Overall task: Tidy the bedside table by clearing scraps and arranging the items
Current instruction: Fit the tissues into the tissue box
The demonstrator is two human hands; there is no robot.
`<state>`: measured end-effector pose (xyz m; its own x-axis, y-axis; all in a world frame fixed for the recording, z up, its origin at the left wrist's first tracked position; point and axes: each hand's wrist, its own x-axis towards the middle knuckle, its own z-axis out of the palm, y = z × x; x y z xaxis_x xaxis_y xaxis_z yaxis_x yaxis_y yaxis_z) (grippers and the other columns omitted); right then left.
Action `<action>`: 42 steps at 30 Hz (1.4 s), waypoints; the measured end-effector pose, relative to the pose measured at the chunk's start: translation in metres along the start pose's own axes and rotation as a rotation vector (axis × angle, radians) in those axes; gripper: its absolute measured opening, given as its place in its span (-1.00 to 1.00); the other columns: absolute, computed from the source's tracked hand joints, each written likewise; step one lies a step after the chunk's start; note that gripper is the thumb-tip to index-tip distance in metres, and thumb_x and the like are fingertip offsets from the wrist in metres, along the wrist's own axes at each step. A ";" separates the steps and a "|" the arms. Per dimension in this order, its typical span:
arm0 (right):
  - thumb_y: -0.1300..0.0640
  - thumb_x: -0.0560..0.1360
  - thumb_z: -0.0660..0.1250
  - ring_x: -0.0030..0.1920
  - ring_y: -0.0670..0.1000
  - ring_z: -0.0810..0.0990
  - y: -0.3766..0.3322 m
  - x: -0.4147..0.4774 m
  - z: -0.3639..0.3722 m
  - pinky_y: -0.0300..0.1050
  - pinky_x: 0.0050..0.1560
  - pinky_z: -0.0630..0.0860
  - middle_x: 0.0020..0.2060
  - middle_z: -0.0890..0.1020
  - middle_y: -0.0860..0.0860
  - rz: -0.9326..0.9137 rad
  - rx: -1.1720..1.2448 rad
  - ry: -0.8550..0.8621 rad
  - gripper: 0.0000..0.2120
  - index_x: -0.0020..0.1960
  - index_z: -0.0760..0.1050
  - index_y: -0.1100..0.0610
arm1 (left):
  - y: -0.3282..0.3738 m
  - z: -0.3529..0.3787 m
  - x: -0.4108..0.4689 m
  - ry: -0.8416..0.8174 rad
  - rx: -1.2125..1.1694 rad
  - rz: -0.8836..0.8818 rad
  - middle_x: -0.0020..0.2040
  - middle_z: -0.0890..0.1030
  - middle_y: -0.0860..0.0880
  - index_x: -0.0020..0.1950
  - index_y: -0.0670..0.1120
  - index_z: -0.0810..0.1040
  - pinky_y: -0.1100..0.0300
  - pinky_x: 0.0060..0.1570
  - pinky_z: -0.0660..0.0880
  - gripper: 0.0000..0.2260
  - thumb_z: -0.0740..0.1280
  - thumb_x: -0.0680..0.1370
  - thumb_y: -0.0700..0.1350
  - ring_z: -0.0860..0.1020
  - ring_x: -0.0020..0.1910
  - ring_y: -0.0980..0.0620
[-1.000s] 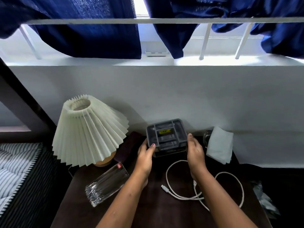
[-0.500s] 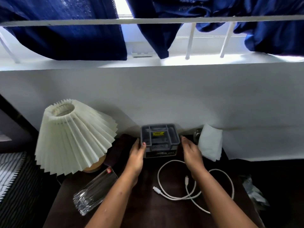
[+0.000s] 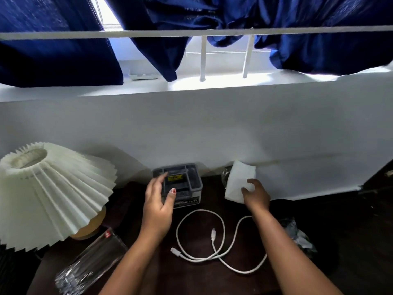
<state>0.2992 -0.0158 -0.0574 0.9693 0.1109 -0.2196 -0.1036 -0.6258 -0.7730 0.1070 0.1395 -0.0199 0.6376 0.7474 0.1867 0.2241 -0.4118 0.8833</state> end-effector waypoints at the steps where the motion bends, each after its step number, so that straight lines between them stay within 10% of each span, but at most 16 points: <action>1: 0.21 0.49 0.27 0.15 0.23 0.53 -0.001 0.000 -0.001 -0.06 0.14 0.43 0.15 0.58 0.22 -0.004 0.022 0.008 -0.69 0.22 0.44 0.13 | 0.003 0.003 -0.002 -0.009 -0.001 0.016 0.36 0.35 -0.16 0.36 -0.10 0.38 0.23 0.33 0.19 -0.61 0.27 0.54 -0.23 0.32 0.38 -0.04; 8: 0.36 0.46 0.21 -0.01 0.11 0.55 -0.021 -0.020 -0.013 -0.25 -0.18 0.37 -0.04 0.55 0.06 -0.054 0.300 -0.007 -0.70 0.12 0.58 0.16 | 0.020 0.011 -0.019 0.143 -0.125 0.074 0.04 0.48 0.10 0.09 0.13 0.45 0.34 0.09 0.41 -0.76 0.25 0.54 -0.20 0.49 0.04 0.21; 12: 0.45 0.48 0.17 -0.19 -0.23 0.57 -0.054 -0.069 -0.018 -0.45 -0.15 0.45 -0.02 0.59 -0.05 -0.300 0.569 -0.395 -0.59 0.22 0.50 0.13 | 0.032 0.004 -0.016 -0.014 -0.522 -0.204 -0.04 0.57 -0.04 0.05 0.10 0.45 0.24 -0.13 0.54 -0.81 0.18 0.59 -0.19 0.58 -0.18 0.04; 17: 0.40 0.44 0.21 0.05 -0.01 0.60 -0.076 -0.122 -0.003 -0.09 0.14 0.51 0.12 0.63 0.05 -0.469 0.456 -0.757 -0.56 0.16 0.56 -0.02 | 0.051 -0.029 -0.014 -0.079 -0.810 -0.360 -0.06 0.69 -0.03 0.19 -0.01 0.44 0.13 -0.19 0.61 -0.77 0.26 0.54 -0.12 0.66 -0.14 0.02; 22: 0.24 0.38 0.40 0.10 0.02 0.63 -0.076 -0.146 0.008 -0.01 0.14 0.57 0.07 0.65 0.03 -0.478 0.507 -0.697 -0.70 0.08 0.61 0.00 | 0.052 -0.033 -0.034 0.128 -0.595 -0.344 -0.04 0.65 -0.15 0.20 -0.04 0.44 0.07 -0.18 0.59 -0.64 0.36 0.46 -0.32 0.65 -0.10 -0.09; 27: 0.38 0.33 0.37 0.17 -0.22 0.49 -0.068 -0.164 0.013 -0.56 0.13 0.32 0.16 0.56 -0.10 -0.692 0.221 -0.501 -0.46 0.18 0.51 -0.09 | 0.047 -0.040 -0.051 -0.047 -0.777 -0.362 -0.03 0.68 -0.12 0.14 -0.04 0.51 0.13 -0.14 0.61 -0.70 0.26 0.52 -0.36 0.66 -0.06 -0.03; 33: 0.41 0.25 0.11 0.35 -0.13 0.34 -0.063 -0.173 0.016 -0.39 0.35 0.26 0.30 0.45 -0.02 -0.680 0.165 -0.497 -0.31 0.28 0.46 -0.07 | 0.041 -0.034 -0.066 0.080 -0.826 -0.453 -0.07 0.70 -0.10 0.13 0.00 0.50 0.08 -0.05 0.59 -0.74 0.23 0.55 -0.30 0.66 -0.06 -0.05; 38: 0.52 0.26 0.09 0.24 -0.25 0.37 -0.061 -0.174 0.010 -0.67 0.08 0.21 0.17 0.52 -0.12 -0.717 0.061 -0.518 -0.32 0.19 0.55 -0.04 | 0.030 -0.019 -0.072 0.225 -0.485 -0.377 -0.12 0.69 -0.08 -0.01 -0.03 0.57 0.04 -0.05 0.58 -0.83 0.32 0.50 -0.28 0.66 -0.08 -0.06; 42: 0.44 0.33 0.16 0.03 -0.10 0.59 -0.066 -0.162 0.013 -0.57 -0.07 0.35 -0.01 0.68 -0.03 -0.722 -0.058 -0.460 -0.52 0.02 0.64 0.03 | 0.030 -0.027 -0.053 0.193 -0.211 -0.256 -0.24 0.65 0.12 -0.09 0.01 0.58 0.40 -0.25 0.50 -0.82 0.37 0.45 -0.27 0.61 -0.25 0.31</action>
<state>0.1462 0.0176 0.0216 0.6048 0.7918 0.0851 0.5279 -0.3186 -0.7873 0.0597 0.1015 0.0081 0.4260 0.9047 0.0080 0.1892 -0.0977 0.9771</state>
